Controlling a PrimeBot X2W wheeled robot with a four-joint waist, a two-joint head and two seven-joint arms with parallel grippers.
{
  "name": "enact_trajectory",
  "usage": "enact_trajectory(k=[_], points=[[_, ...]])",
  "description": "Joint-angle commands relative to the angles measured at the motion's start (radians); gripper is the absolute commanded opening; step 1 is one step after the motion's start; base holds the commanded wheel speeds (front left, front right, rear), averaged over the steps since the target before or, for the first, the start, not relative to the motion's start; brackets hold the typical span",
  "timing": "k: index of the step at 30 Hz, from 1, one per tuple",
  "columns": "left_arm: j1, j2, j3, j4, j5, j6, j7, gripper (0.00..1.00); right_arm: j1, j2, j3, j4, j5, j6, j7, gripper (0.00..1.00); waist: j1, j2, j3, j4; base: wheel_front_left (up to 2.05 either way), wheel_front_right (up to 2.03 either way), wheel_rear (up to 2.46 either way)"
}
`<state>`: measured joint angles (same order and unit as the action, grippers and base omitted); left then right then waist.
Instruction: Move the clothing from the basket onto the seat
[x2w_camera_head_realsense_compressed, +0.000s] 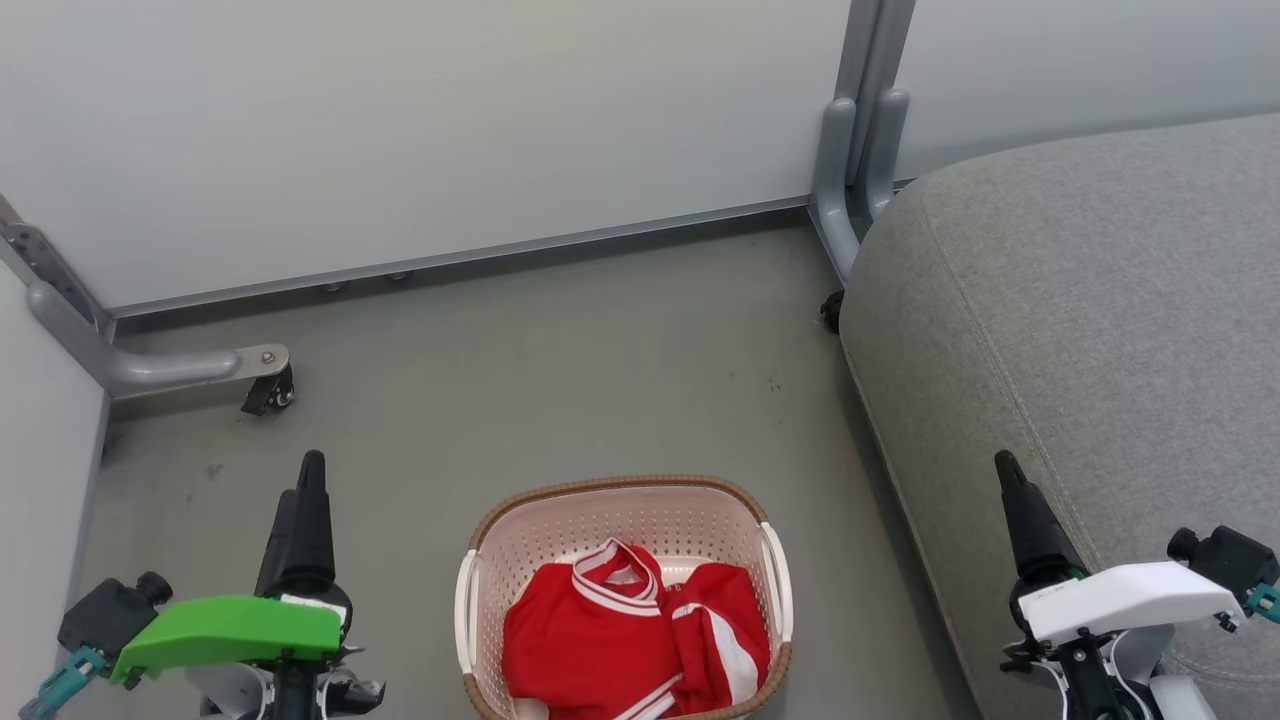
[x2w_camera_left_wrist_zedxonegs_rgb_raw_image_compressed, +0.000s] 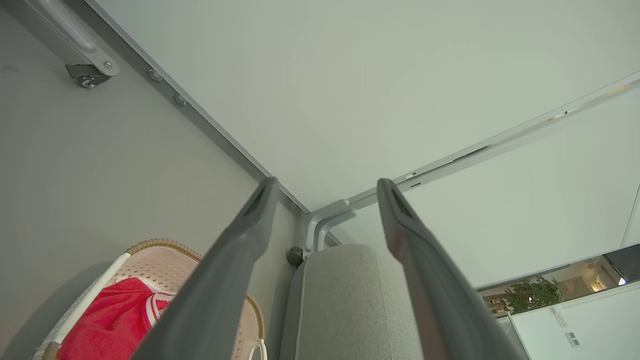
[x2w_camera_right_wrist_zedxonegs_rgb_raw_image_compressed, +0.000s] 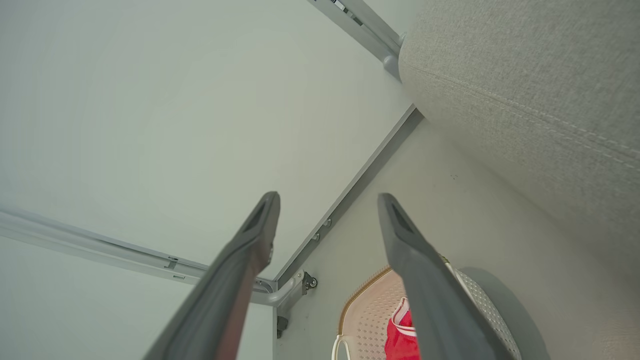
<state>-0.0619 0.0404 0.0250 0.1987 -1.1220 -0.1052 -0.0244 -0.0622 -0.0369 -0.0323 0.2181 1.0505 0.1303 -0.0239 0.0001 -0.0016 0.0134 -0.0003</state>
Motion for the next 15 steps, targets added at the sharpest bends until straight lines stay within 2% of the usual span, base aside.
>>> enact_trajectory(k=[1, 15], points=[[-0.008, 0.007, -0.010, -0.022, 0.054, 0.003, -0.011, 1.00, -0.006, -0.008, 0.008, -0.024, -0.048, 0.000, -0.011, 1.00, 0.0000, 0.0004, 0.000, 0.000, 0.00, 0.00, 0.00], [0.001, 0.008, -0.073, -0.058, 0.319, 0.035, -0.060, 1.00, 0.003, -0.014, 0.080, -0.054, -0.326, 0.000, -0.060, 1.00, 0.0000, 0.0005, -0.001, 0.001, 0.00, 0.00, 0.00]])
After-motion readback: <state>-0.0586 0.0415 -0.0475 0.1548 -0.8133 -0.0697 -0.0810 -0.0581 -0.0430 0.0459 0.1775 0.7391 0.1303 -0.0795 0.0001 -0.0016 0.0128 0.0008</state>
